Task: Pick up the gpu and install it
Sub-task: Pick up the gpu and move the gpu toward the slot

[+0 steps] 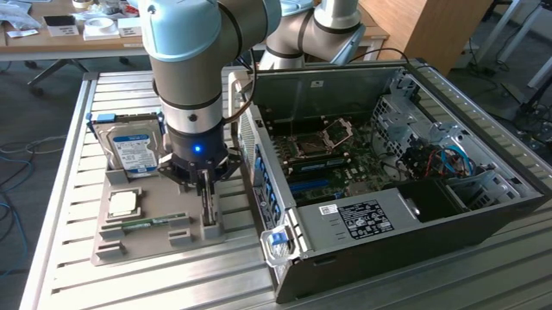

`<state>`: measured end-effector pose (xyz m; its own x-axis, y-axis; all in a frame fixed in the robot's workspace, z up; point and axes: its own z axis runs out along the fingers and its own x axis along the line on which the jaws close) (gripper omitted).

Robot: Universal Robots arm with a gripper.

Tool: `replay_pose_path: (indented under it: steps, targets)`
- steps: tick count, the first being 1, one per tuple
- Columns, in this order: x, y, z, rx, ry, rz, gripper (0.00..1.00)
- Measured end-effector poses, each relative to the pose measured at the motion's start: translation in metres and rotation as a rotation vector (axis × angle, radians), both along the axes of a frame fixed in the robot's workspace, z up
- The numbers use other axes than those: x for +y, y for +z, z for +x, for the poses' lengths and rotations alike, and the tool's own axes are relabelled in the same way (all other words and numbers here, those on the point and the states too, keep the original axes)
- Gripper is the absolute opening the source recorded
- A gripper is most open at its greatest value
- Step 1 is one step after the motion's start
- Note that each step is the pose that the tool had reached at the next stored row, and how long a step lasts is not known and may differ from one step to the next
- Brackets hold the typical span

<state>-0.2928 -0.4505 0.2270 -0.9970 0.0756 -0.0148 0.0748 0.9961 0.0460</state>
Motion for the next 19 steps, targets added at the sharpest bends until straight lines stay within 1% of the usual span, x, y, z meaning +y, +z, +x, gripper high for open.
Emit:
replay_pose_path:
  steps: [3,9,15,19]
  targets:
    - [0.0000,0.0000,0.0000,0.0000,0.001,0.0000,0.27]
    - [0.0000,0.0000,0.0000,-0.0001,0.034,0.0000,0.27]
    - [0.0000,0.0000,0.0000,-0.0001,0.035,0.0001,0.27]
    - [0.0000,0.0053,0.0000,0.0000,0.035,0.0000,0.27]
